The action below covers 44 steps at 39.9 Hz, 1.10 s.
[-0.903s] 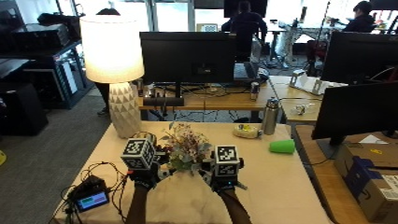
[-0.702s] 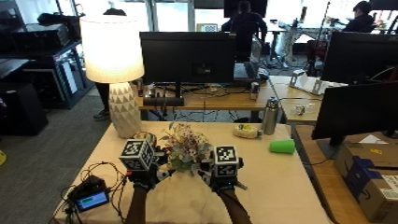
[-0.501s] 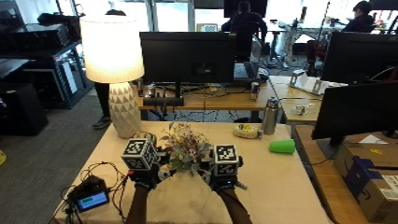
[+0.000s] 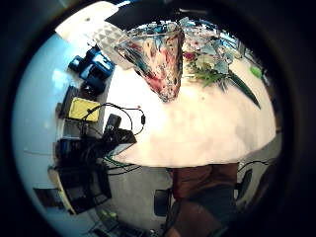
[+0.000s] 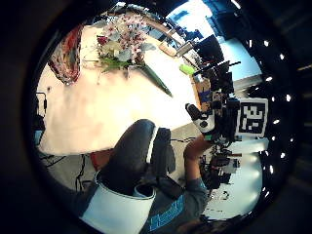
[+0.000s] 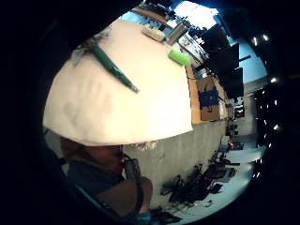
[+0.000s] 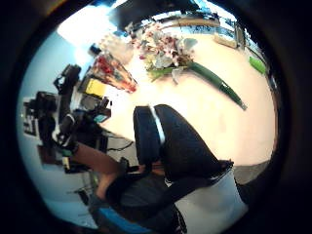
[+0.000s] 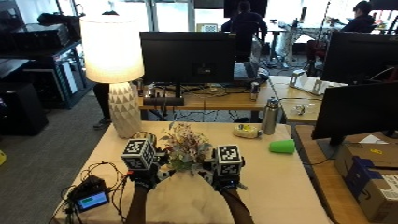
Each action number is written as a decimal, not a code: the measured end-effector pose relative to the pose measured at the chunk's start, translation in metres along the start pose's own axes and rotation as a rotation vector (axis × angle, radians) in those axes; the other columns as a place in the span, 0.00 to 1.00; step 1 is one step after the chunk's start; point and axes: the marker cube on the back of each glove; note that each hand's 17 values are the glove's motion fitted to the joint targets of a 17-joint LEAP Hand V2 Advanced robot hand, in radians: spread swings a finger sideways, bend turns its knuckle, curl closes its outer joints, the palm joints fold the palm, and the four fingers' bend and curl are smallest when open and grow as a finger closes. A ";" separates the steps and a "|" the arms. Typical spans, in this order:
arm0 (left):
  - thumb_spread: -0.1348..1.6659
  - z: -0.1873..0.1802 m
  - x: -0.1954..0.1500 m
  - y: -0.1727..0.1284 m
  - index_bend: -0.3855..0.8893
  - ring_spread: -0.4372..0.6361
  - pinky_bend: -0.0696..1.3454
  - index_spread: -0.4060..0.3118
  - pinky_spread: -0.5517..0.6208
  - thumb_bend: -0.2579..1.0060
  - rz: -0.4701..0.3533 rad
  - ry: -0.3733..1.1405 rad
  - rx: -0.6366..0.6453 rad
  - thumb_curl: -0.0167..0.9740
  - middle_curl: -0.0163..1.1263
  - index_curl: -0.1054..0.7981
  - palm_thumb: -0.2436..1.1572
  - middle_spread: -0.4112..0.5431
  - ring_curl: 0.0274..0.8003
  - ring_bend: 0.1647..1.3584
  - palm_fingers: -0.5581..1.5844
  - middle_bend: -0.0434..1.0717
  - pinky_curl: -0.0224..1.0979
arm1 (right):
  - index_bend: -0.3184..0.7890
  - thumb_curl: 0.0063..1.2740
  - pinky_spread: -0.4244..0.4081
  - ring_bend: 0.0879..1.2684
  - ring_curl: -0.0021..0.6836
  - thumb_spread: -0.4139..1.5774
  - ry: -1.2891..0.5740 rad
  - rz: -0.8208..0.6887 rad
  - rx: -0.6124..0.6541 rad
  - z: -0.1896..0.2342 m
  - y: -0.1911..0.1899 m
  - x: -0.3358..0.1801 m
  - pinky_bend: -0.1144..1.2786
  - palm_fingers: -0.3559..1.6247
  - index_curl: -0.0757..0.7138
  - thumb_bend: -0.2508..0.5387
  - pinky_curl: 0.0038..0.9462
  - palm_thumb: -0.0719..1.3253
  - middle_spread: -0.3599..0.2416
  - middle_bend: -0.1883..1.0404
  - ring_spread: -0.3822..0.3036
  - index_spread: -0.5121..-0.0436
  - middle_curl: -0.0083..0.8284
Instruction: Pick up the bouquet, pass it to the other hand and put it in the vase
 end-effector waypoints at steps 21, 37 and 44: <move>0.61 0.020 -0.006 0.005 0.41 0.68 0.20 0.36 0.90 0.18 -0.009 0.034 -0.057 0.29 0.30 0.40 0.26 0.43 0.30 0.34 0.37 0.22 0.27 | 0.37 0.20 0.94 0.16 0.31 0.76 -0.099 0.084 -0.073 0.144 -0.076 0.097 0.51 0.14 0.32 0.30 0.37 0.31 0.78 0.31 0.92 0.32 0.35; 0.61 0.028 -0.015 0.006 0.41 0.68 0.21 0.37 0.91 0.18 -0.010 0.056 -0.068 0.31 0.31 0.41 0.26 0.44 0.31 0.34 0.36 0.21 0.29 | 0.37 0.21 0.94 0.16 0.33 0.75 -0.107 0.119 -0.252 0.220 -0.098 0.104 0.53 0.14 0.30 0.30 0.38 0.34 0.78 0.30 0.93 0.35 0.36; 0.61 0.029 -0.015 0.007 0.41 0.69 0.21 0.37 0.91 0.18 -0.011 0.062 -0.073 0.31 0.31 0.41 0.26 0.44 0.31 0.34 0.36 0.21 0.30 | 0.38 0.22 0.94 0.17 0.34 0.75 -0.260 0.029 -0.318 0.170 -0.056 0.075 0.52 0.15 0.29 0.31 0.37 0.38 0.76 0.32 0.92 0.38 0.37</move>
